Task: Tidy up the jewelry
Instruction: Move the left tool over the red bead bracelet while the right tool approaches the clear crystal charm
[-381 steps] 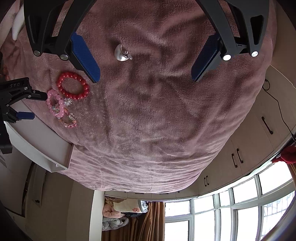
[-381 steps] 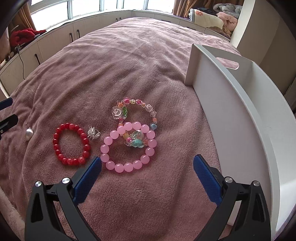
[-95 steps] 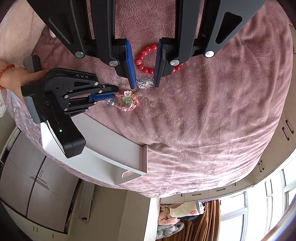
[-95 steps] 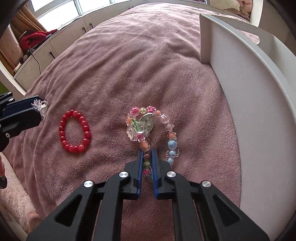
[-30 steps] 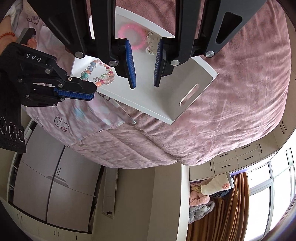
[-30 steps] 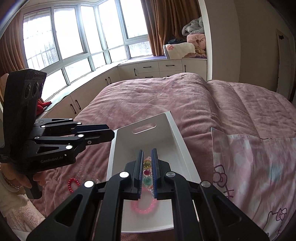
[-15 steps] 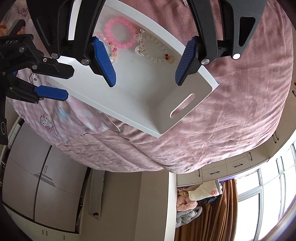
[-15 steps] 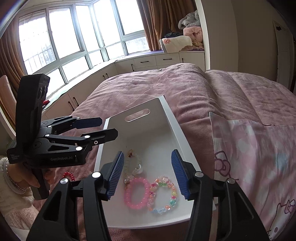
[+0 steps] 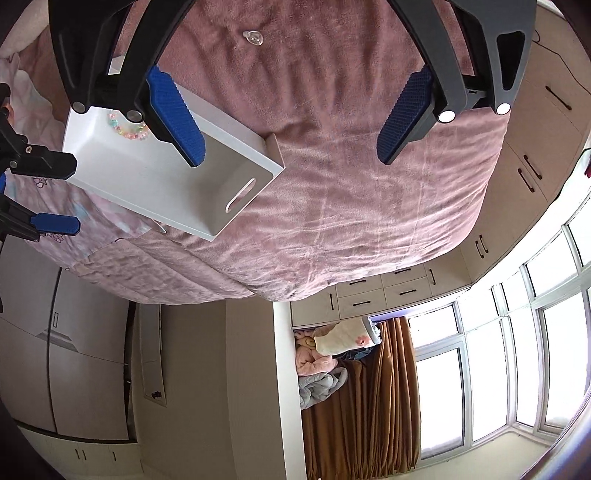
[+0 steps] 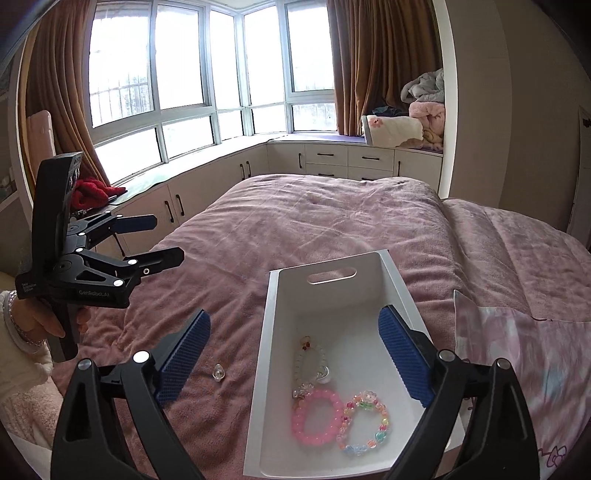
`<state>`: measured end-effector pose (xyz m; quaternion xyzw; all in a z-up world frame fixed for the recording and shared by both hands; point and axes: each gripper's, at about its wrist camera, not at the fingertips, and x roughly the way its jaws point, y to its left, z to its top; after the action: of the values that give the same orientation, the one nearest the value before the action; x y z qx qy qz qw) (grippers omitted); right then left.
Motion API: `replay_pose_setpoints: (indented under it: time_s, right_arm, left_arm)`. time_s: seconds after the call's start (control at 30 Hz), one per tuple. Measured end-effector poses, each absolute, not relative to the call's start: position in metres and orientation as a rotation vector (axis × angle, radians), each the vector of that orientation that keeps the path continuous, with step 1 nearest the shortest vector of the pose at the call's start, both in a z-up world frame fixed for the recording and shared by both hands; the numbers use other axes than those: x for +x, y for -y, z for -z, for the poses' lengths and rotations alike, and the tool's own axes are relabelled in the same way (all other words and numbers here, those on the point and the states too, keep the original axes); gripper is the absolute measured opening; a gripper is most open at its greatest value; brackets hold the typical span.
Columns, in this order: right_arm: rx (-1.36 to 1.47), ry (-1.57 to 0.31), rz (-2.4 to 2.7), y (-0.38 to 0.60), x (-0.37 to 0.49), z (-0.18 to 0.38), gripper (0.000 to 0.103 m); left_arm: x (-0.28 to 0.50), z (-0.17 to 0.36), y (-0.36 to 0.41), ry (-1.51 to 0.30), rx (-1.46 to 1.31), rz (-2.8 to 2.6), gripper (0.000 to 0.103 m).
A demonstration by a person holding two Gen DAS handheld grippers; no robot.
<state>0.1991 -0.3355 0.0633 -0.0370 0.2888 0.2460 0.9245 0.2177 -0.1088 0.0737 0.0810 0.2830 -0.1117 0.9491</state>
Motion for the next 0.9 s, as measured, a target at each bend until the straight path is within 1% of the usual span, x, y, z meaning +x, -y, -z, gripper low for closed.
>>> replay_pose_setpoints:
  time_s: [0.3,0.57,0.8,0.9]
  right_arm:
    - [-0.167,-0.592,-0.561,0.269,0.190,-0.060,0.093]
    - [-0.226,-0.656,-0.601,0.221,0.183,-0.034,0.092]
    - [-0.273,-0.723,-0.620,0.193,0.179,-0.008,0.089]
    - [-0.319,-0.721,-0.619,0.181,0.176,0.002,0.087]
  left_arm:
    - [0.172,-0.069,0.044,-0.564,0.183,0.142,0.095]
    - [0.150,-0.026,0.009,-0.636,0.101,0.137,0.095]
    - [0.141,0.006,-0.001,-0.686,0.098,0.153,0.095]
    - [0.140,0.017,-0.003,-0.698,0.075,0.176,0.095]
